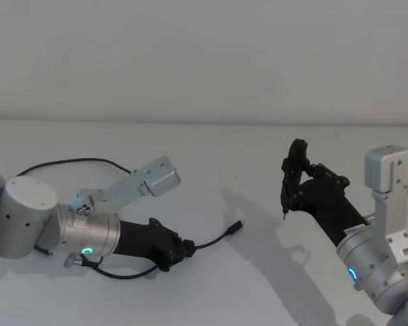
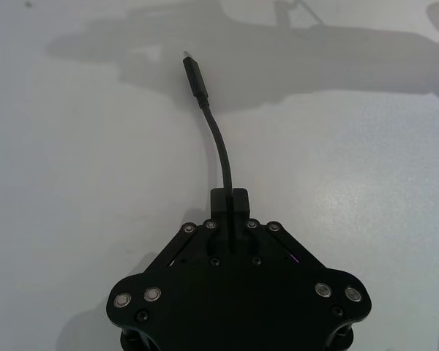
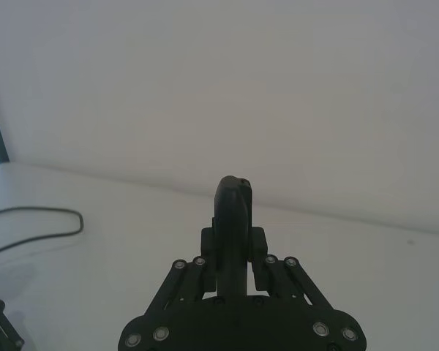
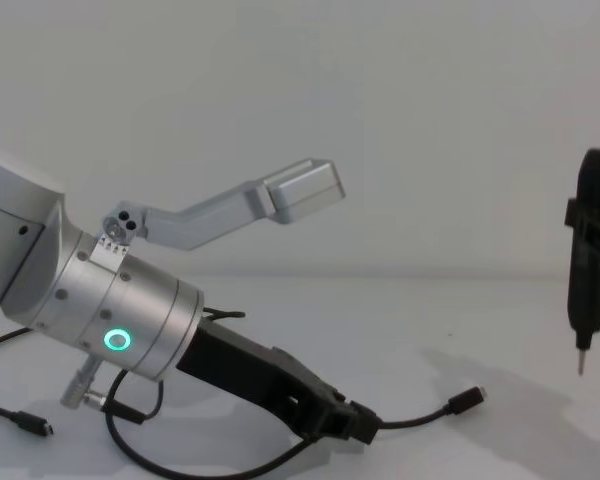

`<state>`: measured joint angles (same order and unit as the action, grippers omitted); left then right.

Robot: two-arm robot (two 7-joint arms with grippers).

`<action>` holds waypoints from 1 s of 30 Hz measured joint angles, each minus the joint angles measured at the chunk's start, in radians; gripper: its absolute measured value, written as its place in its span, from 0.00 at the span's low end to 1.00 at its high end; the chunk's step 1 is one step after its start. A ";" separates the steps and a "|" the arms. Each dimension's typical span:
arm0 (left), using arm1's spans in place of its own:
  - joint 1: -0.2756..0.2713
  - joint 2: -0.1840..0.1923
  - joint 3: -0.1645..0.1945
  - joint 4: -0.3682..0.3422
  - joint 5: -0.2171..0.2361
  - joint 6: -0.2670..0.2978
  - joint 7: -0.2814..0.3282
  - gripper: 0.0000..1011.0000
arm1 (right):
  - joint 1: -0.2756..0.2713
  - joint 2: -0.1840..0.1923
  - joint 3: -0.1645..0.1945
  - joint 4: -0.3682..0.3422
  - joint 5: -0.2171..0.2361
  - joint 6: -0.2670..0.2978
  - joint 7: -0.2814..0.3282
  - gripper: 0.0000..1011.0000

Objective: Pick up the data cable with the one hand.

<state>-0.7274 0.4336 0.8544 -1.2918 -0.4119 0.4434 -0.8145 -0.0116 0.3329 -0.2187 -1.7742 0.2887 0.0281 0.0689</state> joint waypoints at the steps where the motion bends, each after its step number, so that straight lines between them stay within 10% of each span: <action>1: 0.001 0.000 0.000 -0.001 0.001 -0.005 0.002 0.04 | 0.000 0.000 0.000 0.000 0.000 0.000 0.000 0.27; 30: -0.021 -0.064 -0.019 0.010 0.084 -0.270 0.065 0.04 | 0.090 -0.050 0.057 -0.033 0.050 -0.023 0.028 0.27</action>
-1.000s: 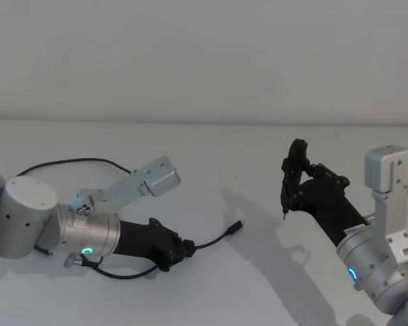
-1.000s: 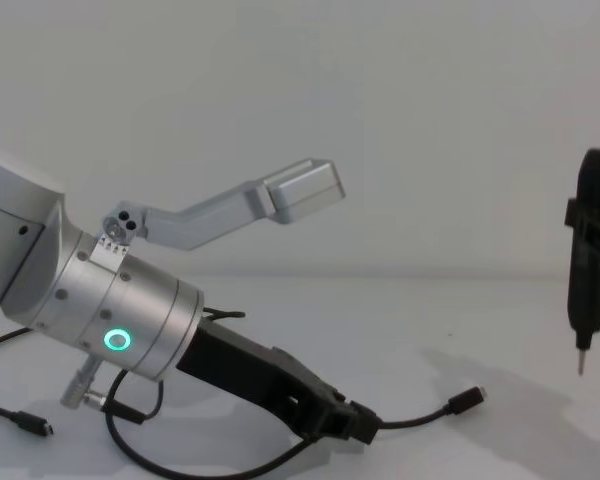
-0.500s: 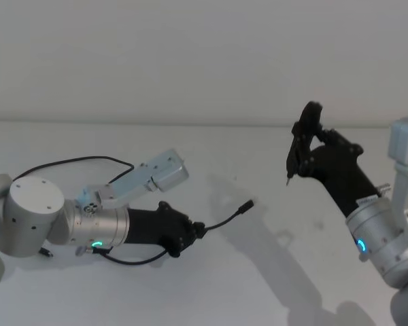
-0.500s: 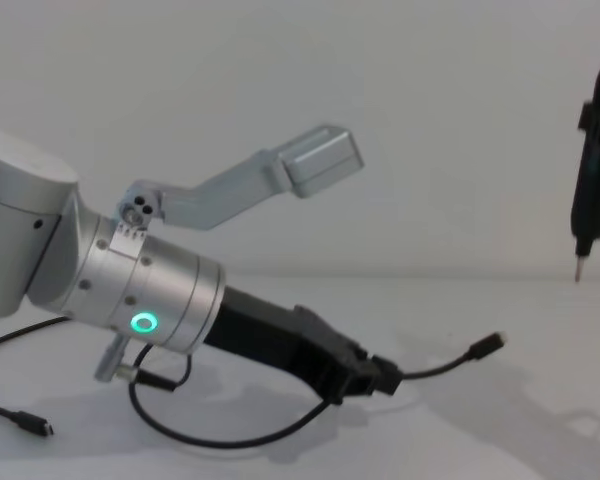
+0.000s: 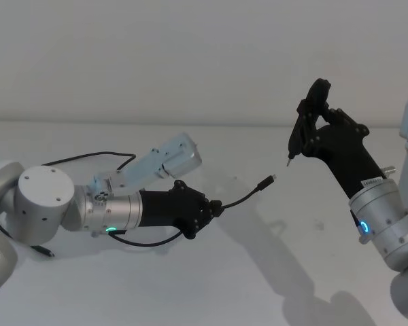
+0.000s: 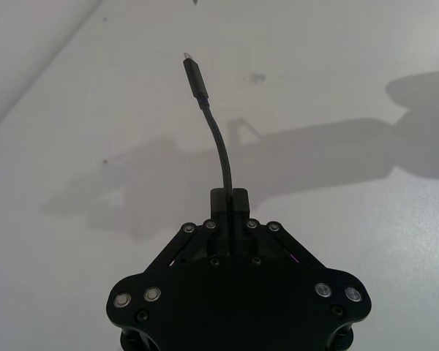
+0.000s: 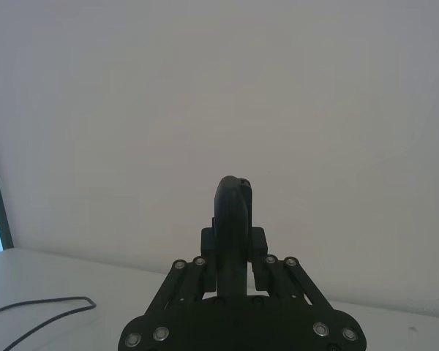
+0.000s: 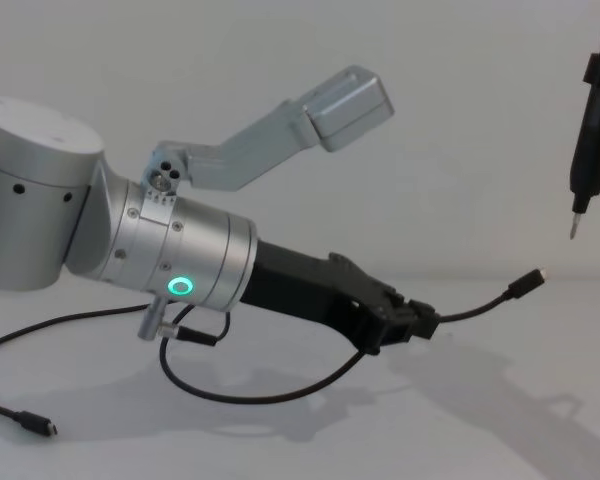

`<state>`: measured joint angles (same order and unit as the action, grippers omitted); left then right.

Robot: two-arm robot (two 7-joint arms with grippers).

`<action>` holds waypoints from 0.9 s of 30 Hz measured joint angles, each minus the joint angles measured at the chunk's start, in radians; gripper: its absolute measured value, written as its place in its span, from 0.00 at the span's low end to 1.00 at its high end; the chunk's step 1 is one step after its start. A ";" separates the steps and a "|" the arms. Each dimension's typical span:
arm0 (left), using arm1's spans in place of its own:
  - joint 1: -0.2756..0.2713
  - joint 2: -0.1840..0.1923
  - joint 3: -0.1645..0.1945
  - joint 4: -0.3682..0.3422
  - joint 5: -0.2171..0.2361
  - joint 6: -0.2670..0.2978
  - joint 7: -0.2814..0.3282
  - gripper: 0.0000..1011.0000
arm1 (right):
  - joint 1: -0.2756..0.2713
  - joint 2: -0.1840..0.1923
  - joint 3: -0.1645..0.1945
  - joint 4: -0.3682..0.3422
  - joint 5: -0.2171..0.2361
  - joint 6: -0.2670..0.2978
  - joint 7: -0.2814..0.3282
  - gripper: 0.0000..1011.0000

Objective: Pick up the data cable with the one hand.

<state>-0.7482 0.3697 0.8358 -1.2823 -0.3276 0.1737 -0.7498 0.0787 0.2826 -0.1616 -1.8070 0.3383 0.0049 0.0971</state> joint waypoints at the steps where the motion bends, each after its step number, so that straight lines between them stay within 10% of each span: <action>1: -0.001 -0.001 0.000 0.000 0.001 -0.003 0.000 0.04 | 0.002 -0.001 0.000 0.001 0.000 0.001 0.000 0.27; 27: -0.009 -0.018 -0.005 0.005 0.012 -0.047 0.003 0.04 | 0.016 -0.024 0.009 0.006 0.000 0.026 0.023 0.27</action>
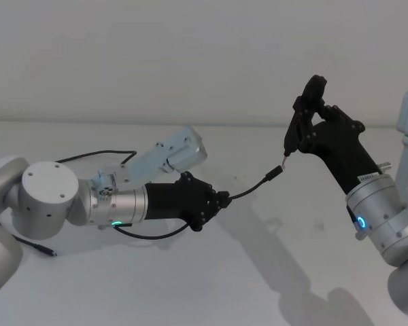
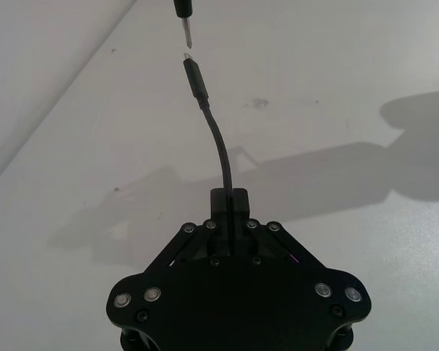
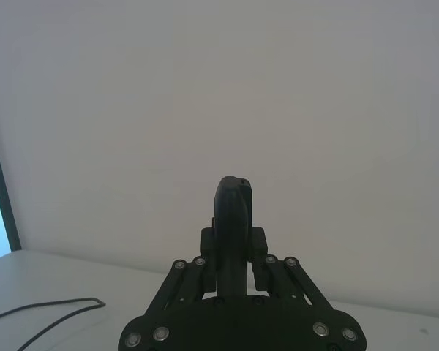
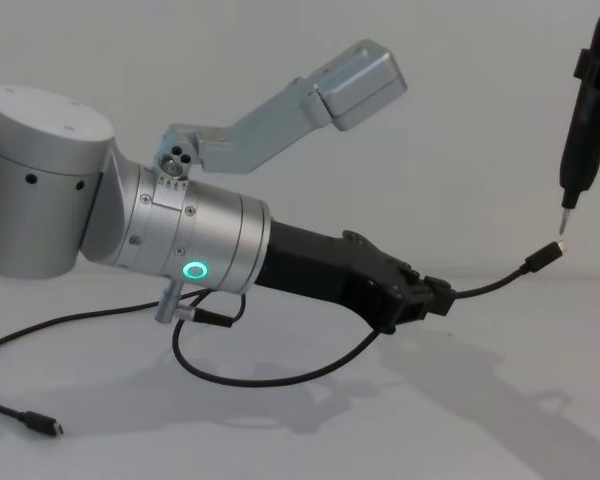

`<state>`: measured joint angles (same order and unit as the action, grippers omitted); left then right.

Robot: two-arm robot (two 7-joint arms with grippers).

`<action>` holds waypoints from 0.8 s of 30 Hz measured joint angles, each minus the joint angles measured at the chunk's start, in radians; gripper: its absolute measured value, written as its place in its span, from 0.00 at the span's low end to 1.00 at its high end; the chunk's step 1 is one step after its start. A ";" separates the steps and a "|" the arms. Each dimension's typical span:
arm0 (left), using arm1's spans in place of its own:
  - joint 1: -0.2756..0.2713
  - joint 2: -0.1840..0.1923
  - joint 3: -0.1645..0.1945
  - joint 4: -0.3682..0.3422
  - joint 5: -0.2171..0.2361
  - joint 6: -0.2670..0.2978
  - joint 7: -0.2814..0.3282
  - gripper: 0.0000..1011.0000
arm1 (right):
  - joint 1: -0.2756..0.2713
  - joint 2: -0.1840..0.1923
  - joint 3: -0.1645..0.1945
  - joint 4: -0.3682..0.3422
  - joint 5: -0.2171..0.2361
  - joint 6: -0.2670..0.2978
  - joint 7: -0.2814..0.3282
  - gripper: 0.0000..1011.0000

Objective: Pick up the data cable with the one hand.

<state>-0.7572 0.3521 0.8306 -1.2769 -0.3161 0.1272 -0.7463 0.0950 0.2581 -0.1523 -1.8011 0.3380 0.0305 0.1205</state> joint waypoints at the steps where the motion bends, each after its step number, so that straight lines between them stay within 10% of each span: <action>1: 0.000 0.000 0.000 0.000 0.000 -0.001 0.000 0.04 | 0.000 -0.001 0.000 0.000 -0.001 0.000 0.001 0.27; 24: -0.001 -0.002 0.000 0.000 0.001 -0.005 0.000 0.04 | 0.013 -0.015 0.011 0.023 -0.018 0.002 0.019 0.27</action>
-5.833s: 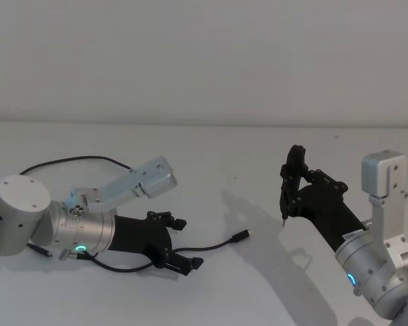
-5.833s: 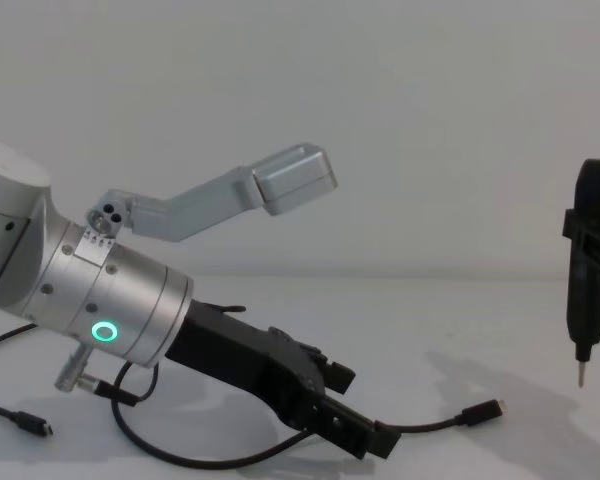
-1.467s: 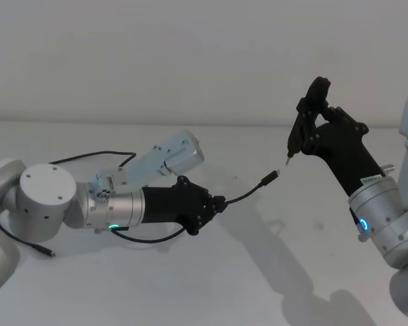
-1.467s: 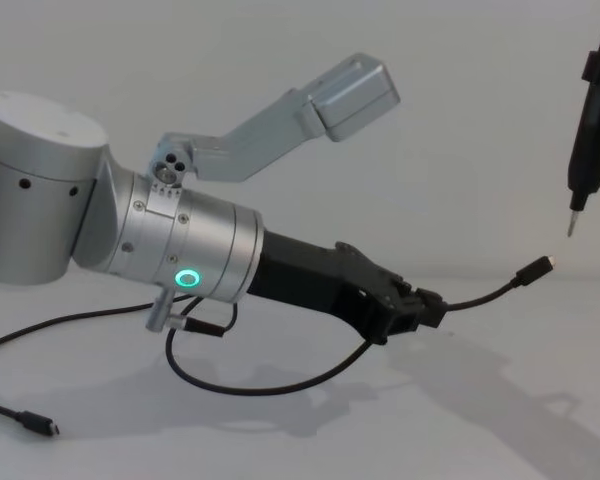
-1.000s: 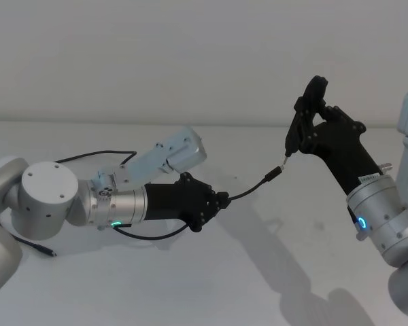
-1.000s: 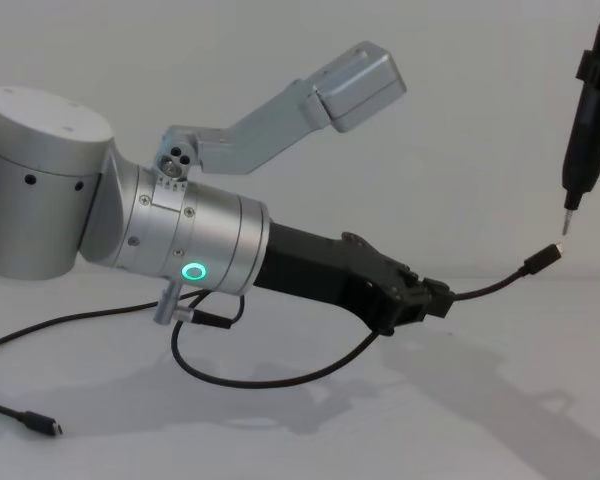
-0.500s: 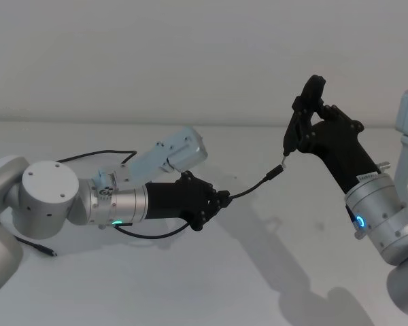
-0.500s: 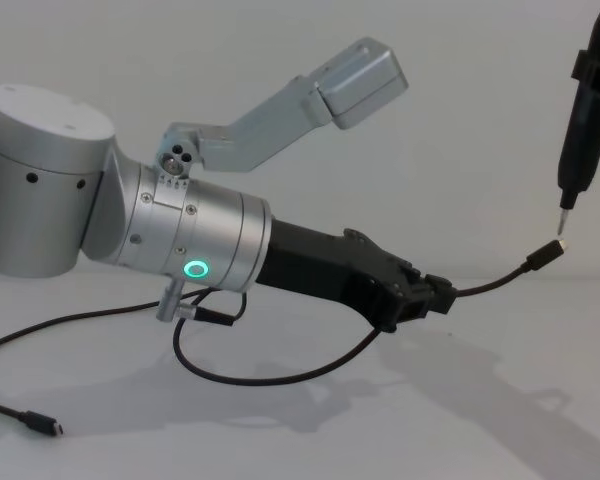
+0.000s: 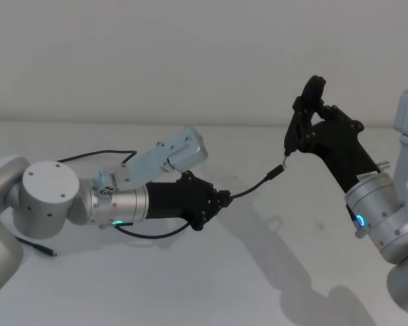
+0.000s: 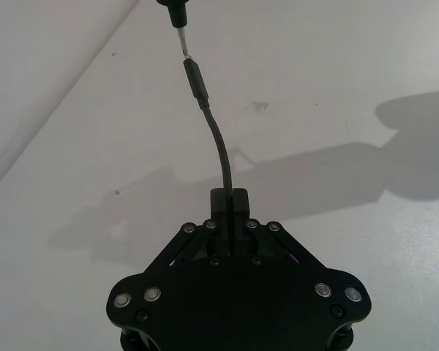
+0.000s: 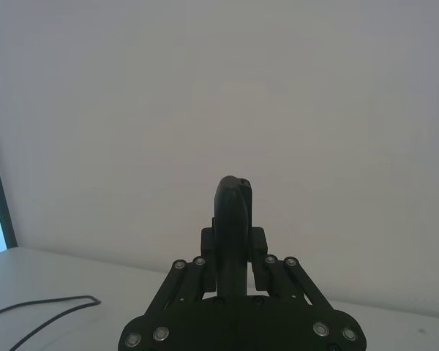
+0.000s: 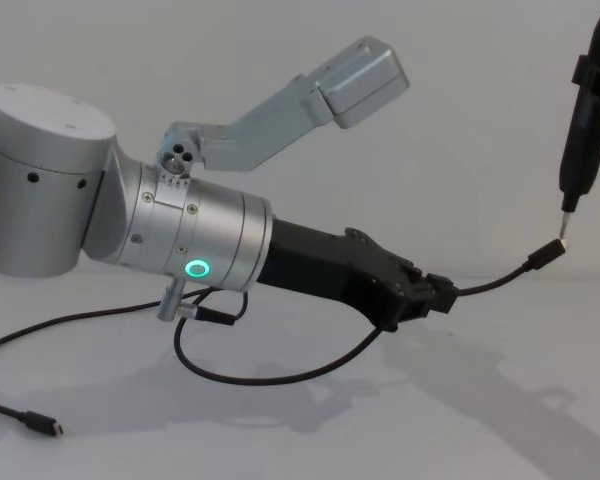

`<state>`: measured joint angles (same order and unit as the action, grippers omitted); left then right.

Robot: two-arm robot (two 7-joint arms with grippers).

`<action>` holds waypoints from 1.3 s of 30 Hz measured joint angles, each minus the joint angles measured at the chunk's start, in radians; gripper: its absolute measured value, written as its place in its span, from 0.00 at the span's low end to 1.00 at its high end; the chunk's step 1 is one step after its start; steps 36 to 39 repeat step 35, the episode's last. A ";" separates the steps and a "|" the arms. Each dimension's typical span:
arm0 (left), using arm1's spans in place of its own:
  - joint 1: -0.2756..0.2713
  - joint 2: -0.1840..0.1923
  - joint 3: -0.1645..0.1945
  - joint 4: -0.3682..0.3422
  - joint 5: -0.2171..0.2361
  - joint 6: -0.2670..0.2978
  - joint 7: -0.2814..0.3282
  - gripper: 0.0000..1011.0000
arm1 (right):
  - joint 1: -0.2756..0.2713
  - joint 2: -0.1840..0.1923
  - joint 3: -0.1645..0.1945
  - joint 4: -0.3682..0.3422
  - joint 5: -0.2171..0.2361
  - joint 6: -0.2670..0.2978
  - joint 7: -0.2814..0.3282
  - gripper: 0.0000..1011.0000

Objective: Pick up the data cable with the one hand.

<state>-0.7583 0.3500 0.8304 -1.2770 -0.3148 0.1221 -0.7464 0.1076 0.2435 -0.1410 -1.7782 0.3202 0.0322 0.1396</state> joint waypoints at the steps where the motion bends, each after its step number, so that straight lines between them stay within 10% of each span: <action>1: 0.000 0.000 0.000 0.000 0.000 0.000 0.000 0.04 | 0.001 -0.001 0.001 0.002 -0.001 0.000 0.002 0.27; 39: 0.000 0.000 0.000 0.000 0.000 0.000 0.000 0.04 | 0.006 -0.016 0.012 0.016 -0.019 0.005 0.019 0.27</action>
